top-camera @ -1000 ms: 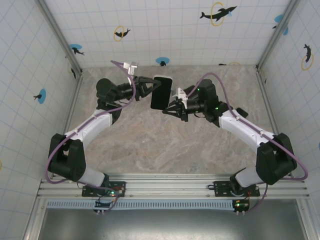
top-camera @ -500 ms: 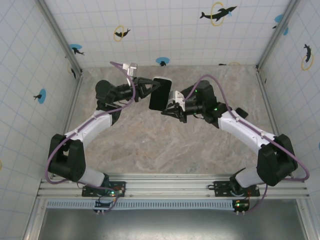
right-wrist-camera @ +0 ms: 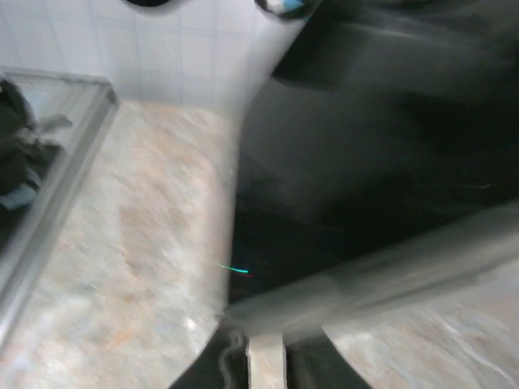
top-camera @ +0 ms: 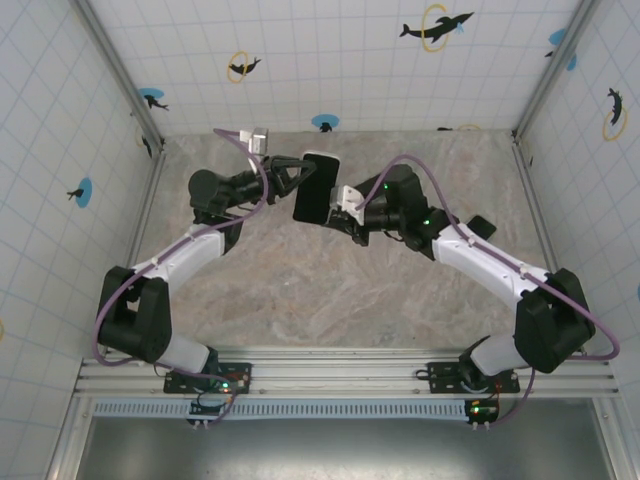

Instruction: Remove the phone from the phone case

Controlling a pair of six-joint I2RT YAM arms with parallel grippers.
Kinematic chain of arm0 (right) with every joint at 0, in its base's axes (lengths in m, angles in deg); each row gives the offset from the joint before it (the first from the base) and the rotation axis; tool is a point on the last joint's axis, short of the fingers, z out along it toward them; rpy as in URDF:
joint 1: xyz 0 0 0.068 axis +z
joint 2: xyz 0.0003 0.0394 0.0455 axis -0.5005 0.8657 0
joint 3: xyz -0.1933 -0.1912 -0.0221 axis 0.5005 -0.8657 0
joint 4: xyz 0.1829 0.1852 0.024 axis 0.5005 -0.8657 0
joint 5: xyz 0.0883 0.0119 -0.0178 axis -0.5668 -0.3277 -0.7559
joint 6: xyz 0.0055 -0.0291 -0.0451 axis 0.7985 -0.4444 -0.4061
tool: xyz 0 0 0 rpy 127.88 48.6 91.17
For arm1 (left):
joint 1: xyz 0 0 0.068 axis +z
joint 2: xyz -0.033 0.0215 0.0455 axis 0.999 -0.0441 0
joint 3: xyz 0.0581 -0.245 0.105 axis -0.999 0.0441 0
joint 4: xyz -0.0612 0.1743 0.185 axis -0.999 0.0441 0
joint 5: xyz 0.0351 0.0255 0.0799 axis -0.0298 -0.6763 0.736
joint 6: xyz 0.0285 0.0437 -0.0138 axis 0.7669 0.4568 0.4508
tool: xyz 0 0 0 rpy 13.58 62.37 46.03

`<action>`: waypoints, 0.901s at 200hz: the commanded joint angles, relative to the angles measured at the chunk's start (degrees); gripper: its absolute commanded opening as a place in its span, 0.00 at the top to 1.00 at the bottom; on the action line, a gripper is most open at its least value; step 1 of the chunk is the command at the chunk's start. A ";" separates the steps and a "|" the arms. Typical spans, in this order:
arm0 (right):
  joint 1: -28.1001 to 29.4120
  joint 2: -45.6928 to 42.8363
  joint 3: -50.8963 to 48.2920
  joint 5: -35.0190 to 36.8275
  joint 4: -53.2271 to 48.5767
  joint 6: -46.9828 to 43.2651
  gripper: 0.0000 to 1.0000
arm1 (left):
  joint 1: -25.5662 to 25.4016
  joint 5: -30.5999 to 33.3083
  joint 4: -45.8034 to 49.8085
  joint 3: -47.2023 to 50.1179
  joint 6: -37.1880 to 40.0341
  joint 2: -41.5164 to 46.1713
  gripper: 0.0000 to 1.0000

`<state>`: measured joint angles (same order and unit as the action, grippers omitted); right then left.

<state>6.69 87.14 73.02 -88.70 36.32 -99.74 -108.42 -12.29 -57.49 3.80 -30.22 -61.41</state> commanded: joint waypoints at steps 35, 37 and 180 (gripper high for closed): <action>-1.50 -0.99 1.37 10.90 14.83 1.57 0.93 | -1.59 -0.99 0.93 1.37 -6.37 0.38 1.00; -1.60 -1.10 1.17 10.46 15.35 2.12 0.93 | -1.50 -0.99 1.06 1.35 -6.11 0.44 1.00; -6.52 -11.74 -18.37 12.81 30.99 51.53 0.63 | -0.76 26.58 19.67 0.19 -14.33 4.56 1.00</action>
<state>0.23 77.79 56.83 -77.38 60.12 -62.71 -109.56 8.11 -36.90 4.85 -38.94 -60.27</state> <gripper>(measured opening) 0.368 0.144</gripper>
